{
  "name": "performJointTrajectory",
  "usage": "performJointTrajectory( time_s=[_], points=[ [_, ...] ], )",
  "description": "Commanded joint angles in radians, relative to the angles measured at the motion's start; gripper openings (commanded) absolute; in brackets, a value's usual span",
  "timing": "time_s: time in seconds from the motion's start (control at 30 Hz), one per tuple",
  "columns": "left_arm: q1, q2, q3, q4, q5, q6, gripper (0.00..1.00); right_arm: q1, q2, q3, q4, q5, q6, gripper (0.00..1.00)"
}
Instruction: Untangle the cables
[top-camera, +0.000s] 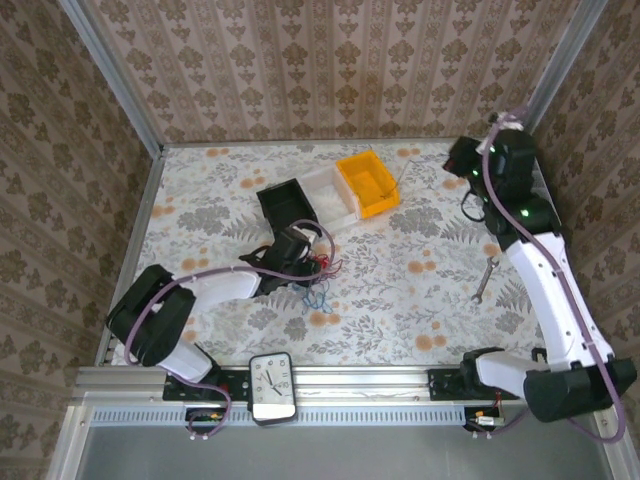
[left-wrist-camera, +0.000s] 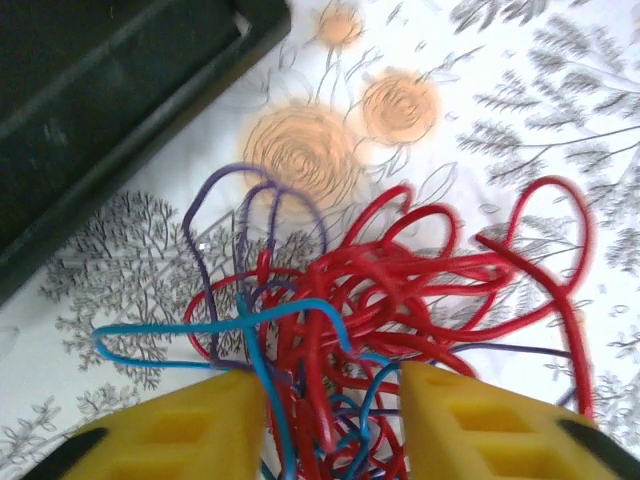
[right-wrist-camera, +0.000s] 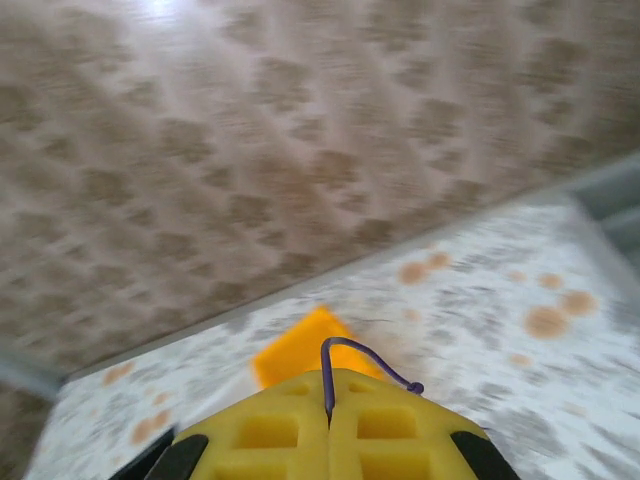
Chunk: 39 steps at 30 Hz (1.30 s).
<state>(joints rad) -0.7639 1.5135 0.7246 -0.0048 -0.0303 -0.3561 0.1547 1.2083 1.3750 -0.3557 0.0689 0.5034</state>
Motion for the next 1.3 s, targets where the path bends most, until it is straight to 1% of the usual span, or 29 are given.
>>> performJointTrajectory(
  time_s=[0.0,0.07,0.1,0.2,0.33,0.47,0.57,0.67,0.77,0.97,1.27],
  points=[
    [0.025,-0.073,0.009,0.036,0.005,-0.03,0.48,0.091,0.106,0.13,0.045,-0.052,-0.061,0.0],
    [0.033,-0.109,0.007,0.043,-0.029,-0.062,0.55,0.124,0.174,0.212,0.053,-0.059,-0.072,0.0],
    [0.035,-0.133,0.006,0.043,-0.061,-0.08,0.57,0.132,0.233,0.26,0.056,-0.076,-0.07,0.0],
    [0.043,-0.2,-0.003,0.026,-0.187,-0.15,0.63,0.144,0.359,0.393,0.055,-0.17,-0.06,0.0],
    [0.045,-0.286,-0.012,-0.065,-0.408,-0.281,0.65,0.16,0.508,0.567,-0.011,-0.205,-0.071,0.0],
    [0.048,-0.359,-0.016,-0.295,-0.663,-0.534,0.63,0.161,0.595,0.659,-0.025,-0.213,-0.071,0.0],
    [0.054,-0.41,-0.037,-0.398,-0.757,-0.625,0.63,0.16,0.633,0.705,-0.042,-0.207,-0.089,0.0],
    [0.064,-0.451,-0.062,-0.473,-0.792,-0.714,0.63,0.158,0.658,0.725,-0.065,-0.186,-0.111,0.0],
    [0.069,-0.481,-0.093,-0.483,-0.785,-0.762,0.62,0.153,0.674,0.72,-0.082,-0.165,-0.139,0.0],
    [0.071,-0.473,-0.087,-0.493,-0.769,-0.755,0.62,0.133,0.701,0.648,-0.077,-0.117,-0.149,0.0],
    [0.071,-0.41,-0.038,-0.497,-0.749,-0.706,0.62,0.081,0.703,0.522,-0.008,-0.037,-0.08,0.0]
  ],
)
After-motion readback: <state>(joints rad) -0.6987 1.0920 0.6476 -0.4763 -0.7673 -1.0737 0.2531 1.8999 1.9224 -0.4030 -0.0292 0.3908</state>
